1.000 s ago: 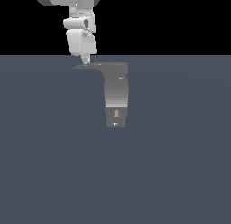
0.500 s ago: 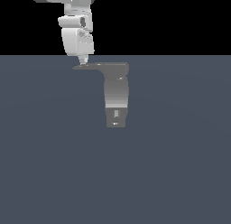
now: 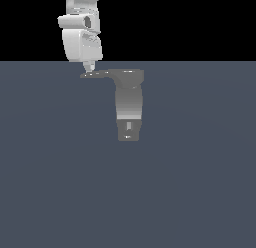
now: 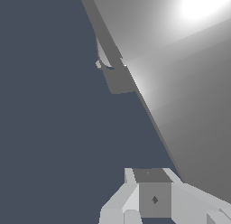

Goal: Turn on the faucet by rotating a designated handle.

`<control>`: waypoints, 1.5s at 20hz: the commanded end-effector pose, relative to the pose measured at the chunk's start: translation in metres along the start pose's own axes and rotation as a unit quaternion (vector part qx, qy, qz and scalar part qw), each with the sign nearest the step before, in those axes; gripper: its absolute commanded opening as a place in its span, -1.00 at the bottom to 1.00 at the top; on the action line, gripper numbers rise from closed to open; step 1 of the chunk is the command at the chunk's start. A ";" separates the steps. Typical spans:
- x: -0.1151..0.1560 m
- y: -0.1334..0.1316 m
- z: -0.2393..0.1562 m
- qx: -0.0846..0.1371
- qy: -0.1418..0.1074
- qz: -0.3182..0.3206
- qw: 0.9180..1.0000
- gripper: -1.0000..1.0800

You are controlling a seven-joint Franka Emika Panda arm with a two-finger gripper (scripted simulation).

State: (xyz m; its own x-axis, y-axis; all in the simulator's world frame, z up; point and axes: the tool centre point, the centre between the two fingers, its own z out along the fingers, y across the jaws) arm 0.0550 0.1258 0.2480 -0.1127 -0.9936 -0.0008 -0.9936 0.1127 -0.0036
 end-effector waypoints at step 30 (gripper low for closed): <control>0.029 0.076 0.000 -0.001 0.000 0.001 1.000 -1.00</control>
State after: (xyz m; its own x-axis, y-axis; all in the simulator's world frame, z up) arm -0.0197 0.1141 0.2481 -0.1043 -0.9945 -0.0031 -0.9945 0.1043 -0.0033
